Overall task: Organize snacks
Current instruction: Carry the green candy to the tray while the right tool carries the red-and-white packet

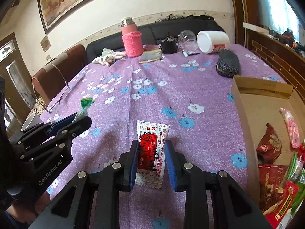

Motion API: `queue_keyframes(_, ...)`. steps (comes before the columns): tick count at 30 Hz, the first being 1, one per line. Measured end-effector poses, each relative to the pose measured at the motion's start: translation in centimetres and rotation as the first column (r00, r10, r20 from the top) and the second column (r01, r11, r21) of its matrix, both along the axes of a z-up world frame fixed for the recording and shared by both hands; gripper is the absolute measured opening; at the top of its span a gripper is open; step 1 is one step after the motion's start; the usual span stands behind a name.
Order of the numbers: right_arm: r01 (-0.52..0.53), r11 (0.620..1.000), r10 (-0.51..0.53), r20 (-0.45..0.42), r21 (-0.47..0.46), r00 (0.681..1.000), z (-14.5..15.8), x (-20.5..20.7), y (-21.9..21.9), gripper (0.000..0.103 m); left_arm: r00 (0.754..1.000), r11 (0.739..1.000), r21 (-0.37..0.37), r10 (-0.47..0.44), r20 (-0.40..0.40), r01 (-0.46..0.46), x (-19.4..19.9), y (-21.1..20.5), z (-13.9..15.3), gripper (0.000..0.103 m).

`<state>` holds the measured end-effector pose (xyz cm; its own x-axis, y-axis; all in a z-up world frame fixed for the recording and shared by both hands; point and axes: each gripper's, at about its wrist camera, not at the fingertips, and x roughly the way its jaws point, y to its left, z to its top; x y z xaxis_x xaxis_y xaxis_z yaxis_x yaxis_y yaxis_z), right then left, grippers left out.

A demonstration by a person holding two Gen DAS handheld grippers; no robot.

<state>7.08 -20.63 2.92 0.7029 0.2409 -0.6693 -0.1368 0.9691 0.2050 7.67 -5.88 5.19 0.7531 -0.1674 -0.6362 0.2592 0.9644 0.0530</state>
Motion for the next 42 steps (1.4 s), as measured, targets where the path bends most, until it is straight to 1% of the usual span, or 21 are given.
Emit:
queue_keyframes(2,0.009,1.0,-0.009,0.016,0.0,1.0,0.3,-0.2,-0.2,0.029,1.0,1.0,0.005,0.005,0.016,-0.005,-0.2,0.0,0.2,0.019)
queue_keyframes(9,0.02,1.0,-0.02,0.026,0.013,0.999,0.5,-0.2,-0.5,0.029,0.996,0.998,0.051,0.019,0.084,-0.023,-1.0,-0.4,0.6,0.019)
queue_keyframes(13,0.026,1.0,-0.026,0.034,0.017,0.999,0.7,-0.3,-0.6,0.029,0.992,0.996,0.085,0.014,0.125,-0.025,-1.5,-0.8,0.9,0.019)
queue_keyframes(17,0.033,0.999,-0.033,0.037,0.019,0.999,0.7,-0.4,-0.7,0.029,0.989,0.994,0.107,0.007,0.149,-0.023,-1.9,-1.2,1.1,0.019)
queue_keyframes(29,0.046,0.999,-0.047,0.041,0.021,0.998,0.8,-0.5,-0.9,0.029,0.983,0.991,0.132,0.002,0.185,-0.027,-2.4,-1.6,1.3,0.019)
queue_keyframes(42,0.075,0.997,-0.077,0.048,0.028,0.996,1.1,-0.6,-1.6,0.029,0.98,0.99,0.14,0.0,0.2,-0.029,-2.6,-1.7,1.6,0.019)
